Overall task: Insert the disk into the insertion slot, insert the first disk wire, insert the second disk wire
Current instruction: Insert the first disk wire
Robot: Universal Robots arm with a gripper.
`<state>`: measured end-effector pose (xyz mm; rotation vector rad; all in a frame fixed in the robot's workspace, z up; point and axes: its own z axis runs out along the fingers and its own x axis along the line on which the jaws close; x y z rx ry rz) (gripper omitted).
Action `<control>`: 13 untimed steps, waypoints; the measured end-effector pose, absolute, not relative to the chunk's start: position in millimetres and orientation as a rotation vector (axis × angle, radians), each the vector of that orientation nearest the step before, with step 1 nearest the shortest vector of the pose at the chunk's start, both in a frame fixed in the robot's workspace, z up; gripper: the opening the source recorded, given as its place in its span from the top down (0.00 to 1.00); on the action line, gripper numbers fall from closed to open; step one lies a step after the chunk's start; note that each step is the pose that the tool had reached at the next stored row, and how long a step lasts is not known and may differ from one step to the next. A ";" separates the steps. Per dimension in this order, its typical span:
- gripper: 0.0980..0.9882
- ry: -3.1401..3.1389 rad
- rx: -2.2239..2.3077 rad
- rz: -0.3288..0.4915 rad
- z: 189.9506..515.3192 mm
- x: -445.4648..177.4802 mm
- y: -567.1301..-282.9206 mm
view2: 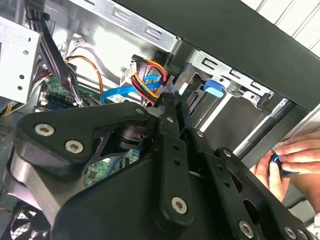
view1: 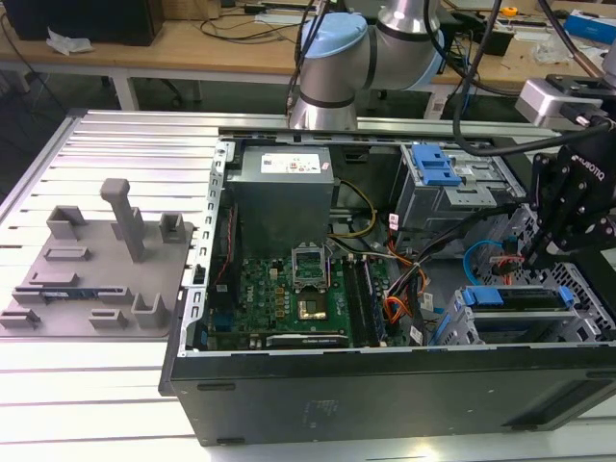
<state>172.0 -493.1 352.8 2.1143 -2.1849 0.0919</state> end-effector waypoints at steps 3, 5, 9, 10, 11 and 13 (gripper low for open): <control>0.93 -2.181 2.110 0.095 352.7 171.9 -495.2; 0.93 -2.179 2.108 0.097 352.8 171.9 -496.3; 0.93 -2.172 2.102 0.101 352.7 172.2 -498.8; 0.93 -2.171 2.101 0.102 352.7 172.3 -499.8; 0.93 -2.170 2.100 0.102 352.7 172.4 -500.7; 0.93 -2.169 2.099 0.102 352.8 172.6 -503.0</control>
